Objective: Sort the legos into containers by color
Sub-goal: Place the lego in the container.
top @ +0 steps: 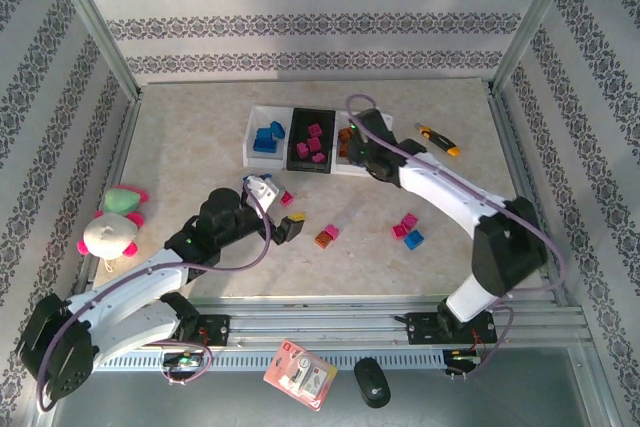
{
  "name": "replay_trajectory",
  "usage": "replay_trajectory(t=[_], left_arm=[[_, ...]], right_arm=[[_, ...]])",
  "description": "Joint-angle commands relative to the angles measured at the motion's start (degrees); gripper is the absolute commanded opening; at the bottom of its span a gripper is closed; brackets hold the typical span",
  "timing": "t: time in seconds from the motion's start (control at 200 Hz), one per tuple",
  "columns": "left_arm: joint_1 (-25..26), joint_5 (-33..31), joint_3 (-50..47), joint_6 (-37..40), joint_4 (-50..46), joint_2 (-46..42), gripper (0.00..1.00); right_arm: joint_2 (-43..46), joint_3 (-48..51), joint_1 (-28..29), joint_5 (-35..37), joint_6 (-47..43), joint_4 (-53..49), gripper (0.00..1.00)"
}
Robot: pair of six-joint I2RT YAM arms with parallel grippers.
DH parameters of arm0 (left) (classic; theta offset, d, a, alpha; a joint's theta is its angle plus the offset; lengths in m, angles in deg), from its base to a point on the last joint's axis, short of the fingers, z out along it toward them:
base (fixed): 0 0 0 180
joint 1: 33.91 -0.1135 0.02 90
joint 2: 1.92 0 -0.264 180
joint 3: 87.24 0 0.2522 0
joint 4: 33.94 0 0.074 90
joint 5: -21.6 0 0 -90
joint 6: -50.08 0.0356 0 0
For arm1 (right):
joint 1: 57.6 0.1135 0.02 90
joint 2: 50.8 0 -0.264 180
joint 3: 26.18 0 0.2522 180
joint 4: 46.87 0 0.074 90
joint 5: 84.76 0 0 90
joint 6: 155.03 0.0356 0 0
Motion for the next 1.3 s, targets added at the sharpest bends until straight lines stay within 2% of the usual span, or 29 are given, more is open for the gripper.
replay_trajectory(t=[0.0, 0.285, 0.575, 0.63, 0.739, 0.819, 0.934, 1.294], left_arm=[[-0.7, -6.4, -3.2, -4.5, 0.1, -2.7, 0.99], [-1.1, -11.4, -7.2, -8.8, 0.1, -5.9, 0.99], [-1.7, -14.0, -6.9, -9.7, 0.1, -4.1, 0.99], [-1.9, -13.9, -6.6, -9.9, -0.3, -3.7, 0.99], [-2.9, -14.2, -4.1, -11.0, -4.5, -1.9, 0.99], [-3.7, -16.4, -2.9, -13.2, -6.0, -0.5, 0.99], [-5.2, -20.2, 0.7, -17.8, -11.0, 2.6, 0.99], [-10.5, -27.8, 14.6, -32.9, -22.7, 17.9, 1.0]], right_arm=[[-6.4, -6.9, 2.9, -1.5, -8.0, 7.0, 0.31], [-24.4, -24.6, 6.9, -6.1, -13.3, 16.7, 0.31], [-39.3, -41.3, 7.1, -9.4, -14.4, 16.1, 0.34], [-41.2, -44.1, 6.9, -9.8, -14.7, 14.5, 0.38], [-41.7, -47.9, 6.9, -11.0, -15.9, 11.8, 0.52], [-39.5, -47.3, 6.8, -11.4, -16.9, 11.8, 0.61], [-33.6, -42.5, 6.4, -11.6, -17.6, 12.5, 0.68], [-5.0, -5.6, 5.8, -8.9, -20.5, 21.7, 0.74]])
